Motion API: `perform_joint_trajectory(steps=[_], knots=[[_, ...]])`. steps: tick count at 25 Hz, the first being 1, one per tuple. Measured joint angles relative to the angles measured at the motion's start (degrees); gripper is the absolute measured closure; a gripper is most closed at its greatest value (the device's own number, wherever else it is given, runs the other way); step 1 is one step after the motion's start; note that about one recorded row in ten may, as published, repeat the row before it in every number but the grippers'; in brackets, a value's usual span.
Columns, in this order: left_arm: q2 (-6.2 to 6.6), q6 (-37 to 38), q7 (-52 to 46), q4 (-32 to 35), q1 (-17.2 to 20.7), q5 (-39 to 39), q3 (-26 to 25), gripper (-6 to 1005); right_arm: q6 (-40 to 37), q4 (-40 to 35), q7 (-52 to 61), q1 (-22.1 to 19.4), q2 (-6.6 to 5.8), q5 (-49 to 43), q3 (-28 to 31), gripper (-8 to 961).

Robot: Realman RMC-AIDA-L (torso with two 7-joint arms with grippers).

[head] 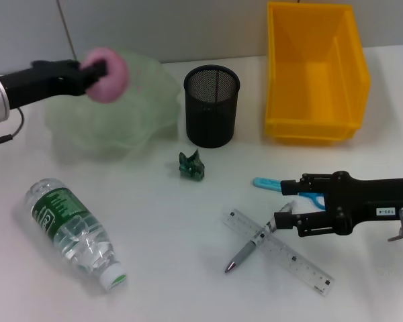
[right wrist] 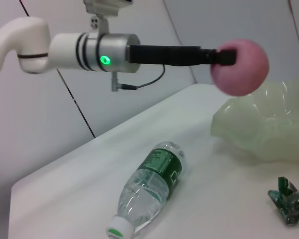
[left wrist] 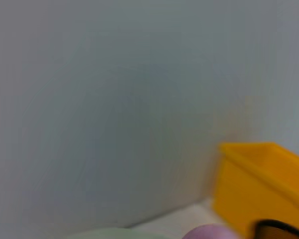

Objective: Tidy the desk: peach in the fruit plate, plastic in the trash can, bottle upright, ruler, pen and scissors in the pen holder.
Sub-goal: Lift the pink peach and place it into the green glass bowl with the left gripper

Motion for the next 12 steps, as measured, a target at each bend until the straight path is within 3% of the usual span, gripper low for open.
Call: perform_joint_trajectory(steps=[6,12], knots=[[-0.33,-12.9,4.5,-6.6,-1.6,-2.7,0.2,827,0.1,0.0,-0.1,0.0,0.13,-0.3,0.0,139],[-0.58,-18.4,6.7,-7.9,-1.8,-4.8,4.9,822,0.1,0.0,-0.2,0.0,0.1,-0.3,0.0,139]])
